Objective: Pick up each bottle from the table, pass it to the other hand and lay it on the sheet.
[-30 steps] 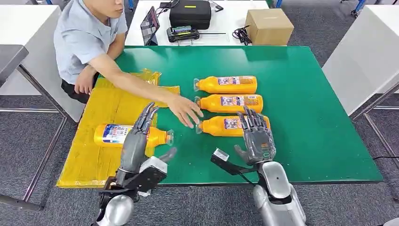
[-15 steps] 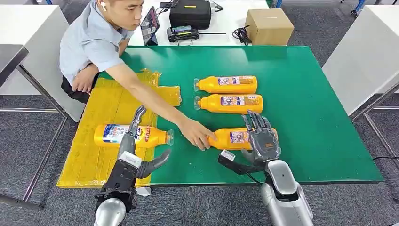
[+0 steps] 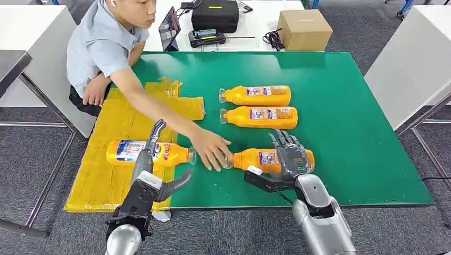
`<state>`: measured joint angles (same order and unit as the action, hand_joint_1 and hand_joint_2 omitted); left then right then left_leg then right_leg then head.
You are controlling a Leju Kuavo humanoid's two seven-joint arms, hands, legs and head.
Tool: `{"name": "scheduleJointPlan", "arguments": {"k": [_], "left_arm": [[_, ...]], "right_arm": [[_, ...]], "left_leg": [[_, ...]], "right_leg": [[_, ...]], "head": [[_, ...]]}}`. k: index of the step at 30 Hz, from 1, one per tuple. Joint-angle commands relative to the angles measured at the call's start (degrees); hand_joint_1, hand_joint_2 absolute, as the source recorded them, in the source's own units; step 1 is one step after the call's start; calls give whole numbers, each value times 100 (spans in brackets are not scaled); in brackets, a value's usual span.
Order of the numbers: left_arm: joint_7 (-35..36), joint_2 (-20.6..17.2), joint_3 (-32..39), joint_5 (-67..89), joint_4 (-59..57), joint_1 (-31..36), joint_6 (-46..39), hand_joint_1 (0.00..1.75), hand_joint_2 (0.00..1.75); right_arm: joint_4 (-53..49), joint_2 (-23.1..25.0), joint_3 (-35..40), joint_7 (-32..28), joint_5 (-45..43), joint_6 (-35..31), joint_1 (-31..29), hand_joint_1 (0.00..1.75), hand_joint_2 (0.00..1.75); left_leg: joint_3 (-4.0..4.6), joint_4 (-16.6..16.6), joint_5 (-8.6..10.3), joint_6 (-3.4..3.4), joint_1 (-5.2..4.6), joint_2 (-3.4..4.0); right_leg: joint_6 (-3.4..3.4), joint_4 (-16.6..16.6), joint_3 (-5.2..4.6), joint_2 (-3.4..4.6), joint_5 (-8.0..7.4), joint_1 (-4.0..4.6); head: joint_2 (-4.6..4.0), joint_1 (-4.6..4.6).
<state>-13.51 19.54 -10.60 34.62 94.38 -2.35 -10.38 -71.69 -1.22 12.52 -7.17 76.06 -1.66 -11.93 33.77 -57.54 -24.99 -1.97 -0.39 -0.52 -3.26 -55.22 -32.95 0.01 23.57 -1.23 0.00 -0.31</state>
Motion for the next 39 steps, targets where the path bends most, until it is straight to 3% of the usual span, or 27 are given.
{"name": "scheduleJointPlan", "arguments": {"k": [1,25,26,27,28,39], "left_arm": [[59,46,53,-74,-103,63,161,0,175],[30,46,54,-209,-213,81,378,0,175],[24,46,54,-213,-231,94,380,0,175],[-1,46,55,-234,-262,118,387,0,175],[-9,46,51,-243,-289,142,391,0,175],[-136,46,-8,-329,-505,317,405,0,175]], "right_arm": [[1119,-256,252,88,-218,254,-567,0,175],[2224,-913,631,395,-286,898,-999,0,175],[2274,-924,614,358,-325,905,-1011,19,175],[2386,-985,646,293,-398,971,-1037,161,175],[2440,-1031,641,268,-439,984,-1037,175,175],[2819,-1275,595,-232,-1158,1087,-1031,175,175]], "left_leg": [[-35,-14,-20,25,21,23],[-28,2,-2,7,6,-2],[-25,1,0,5,3,-4],[-33,1,-2,9,8,-5],[-32,2,0,6,4,-5],[-64,2,2,8,8,-23]], "right_leg": [[32,-1,37,14,9,23],[11,8,28,-6,0,7],[6,6,26,-6,0,4],[12,9,36,-10,1,9],[8,8,33,-8,0,5],[13,16,68,-27,0,10]], "head": [[0,2],[0,0],[0,0],[0,0],[0,0],[0,0]]}}
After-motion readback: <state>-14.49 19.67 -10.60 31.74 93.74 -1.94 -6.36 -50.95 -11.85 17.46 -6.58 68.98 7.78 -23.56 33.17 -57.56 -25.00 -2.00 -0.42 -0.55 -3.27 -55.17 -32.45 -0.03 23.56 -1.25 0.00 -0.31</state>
